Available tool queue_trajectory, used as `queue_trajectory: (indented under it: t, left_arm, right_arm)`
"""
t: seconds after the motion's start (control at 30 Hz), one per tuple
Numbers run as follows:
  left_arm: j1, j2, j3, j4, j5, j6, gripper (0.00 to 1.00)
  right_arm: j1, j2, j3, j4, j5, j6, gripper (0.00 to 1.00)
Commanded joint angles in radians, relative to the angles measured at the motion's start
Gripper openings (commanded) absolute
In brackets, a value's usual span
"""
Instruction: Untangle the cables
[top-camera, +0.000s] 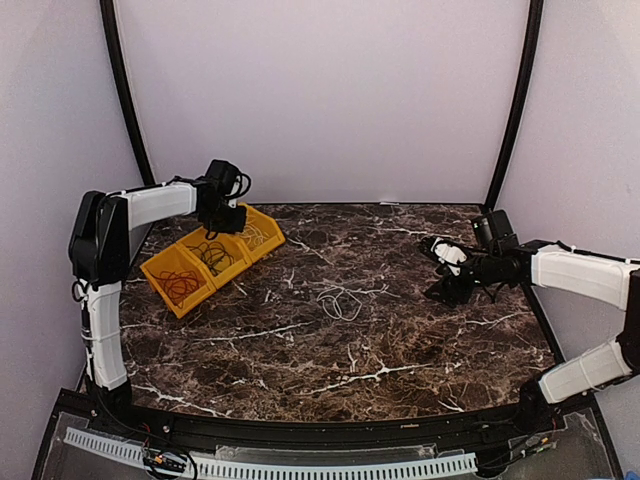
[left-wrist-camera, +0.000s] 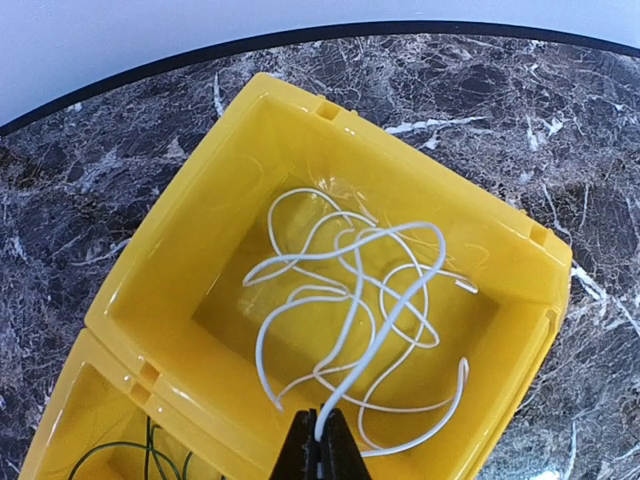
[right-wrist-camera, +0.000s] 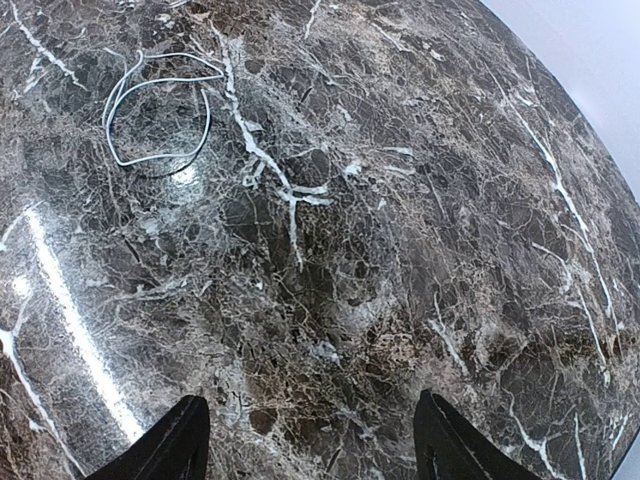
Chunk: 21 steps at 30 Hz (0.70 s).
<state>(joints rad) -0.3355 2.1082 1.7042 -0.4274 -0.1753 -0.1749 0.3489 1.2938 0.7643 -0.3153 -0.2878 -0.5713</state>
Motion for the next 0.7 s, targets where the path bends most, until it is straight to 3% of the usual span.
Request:
queue_trajectory:
  t: [0.0, 0.23, 0.67]
  left_arm:
    - [0.006, -0.113, -0.018, -0.045, -0.021, 0.014, 0.0]
    - [0.006, -0.132, -0.002, -0.053, -0.017, 0.033, 0.0]
    - [0.013, 0.029, 0.156, -0.105, 0.002, 0.032, 0.0]
  right_arm:
    - [-0.004, 0.011, -0.001, 0.014, 0.001, -0.01, 0.72]
    - [-0.004, 0.01, -0.002, 0.013, 0.004, -0.013, 0.72]
    - [-0.004, 0.005, -0.003, 0.012, 0.016, -0.013, 0.72]
